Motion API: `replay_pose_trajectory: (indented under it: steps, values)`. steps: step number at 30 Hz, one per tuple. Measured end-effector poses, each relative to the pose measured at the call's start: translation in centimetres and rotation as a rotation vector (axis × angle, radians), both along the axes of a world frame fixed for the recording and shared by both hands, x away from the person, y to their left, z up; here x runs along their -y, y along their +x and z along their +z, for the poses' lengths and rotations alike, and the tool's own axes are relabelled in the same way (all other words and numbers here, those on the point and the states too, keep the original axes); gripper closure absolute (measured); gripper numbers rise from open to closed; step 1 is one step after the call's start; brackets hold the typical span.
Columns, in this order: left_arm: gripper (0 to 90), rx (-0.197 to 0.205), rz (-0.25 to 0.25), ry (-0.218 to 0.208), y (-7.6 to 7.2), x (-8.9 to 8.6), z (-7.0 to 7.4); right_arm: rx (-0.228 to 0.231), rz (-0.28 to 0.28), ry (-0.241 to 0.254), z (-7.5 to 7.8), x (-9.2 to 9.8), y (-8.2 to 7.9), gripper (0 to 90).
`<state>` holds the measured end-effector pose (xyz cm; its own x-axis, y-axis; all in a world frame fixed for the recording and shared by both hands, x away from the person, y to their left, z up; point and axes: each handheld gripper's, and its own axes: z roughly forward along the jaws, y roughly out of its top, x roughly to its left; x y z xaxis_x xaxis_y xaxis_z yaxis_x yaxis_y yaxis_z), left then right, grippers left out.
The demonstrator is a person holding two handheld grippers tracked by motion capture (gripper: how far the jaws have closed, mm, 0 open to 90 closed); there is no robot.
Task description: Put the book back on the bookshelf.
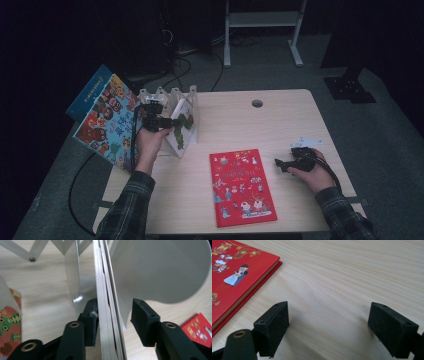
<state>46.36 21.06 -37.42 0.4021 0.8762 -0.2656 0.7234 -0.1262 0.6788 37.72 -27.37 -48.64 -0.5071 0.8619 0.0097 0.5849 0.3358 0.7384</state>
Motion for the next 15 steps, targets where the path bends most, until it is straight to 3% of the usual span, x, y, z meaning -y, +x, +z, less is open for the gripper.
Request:
replay_pose_trajectory:
  steps: [4,7,11,15]
  values:
    - [49.7,0.001,-0.033,-0.03,-0.9,-0.2,0.3,0.0,0.0,0.0,0.0,0.0,0.0,15.8]
    - [46.7,0.003,-0.056,-0.012,-1.8,-0.1,0.3,0.0,0.0,0.001,0.0,0.0,0.0,15.8]
    - [43.5,0.009,-0.097,-0.04,-2.8,0.1,-0.1,0.0,0.0,0.0,0.0,0.0,0.0,15.8]
    - [39.8,0.006,-0.133,-0.034,-3.4,0.5,-0.2,0.0,0.001,-0.001,0.0,-0.1,0.0,15.7]
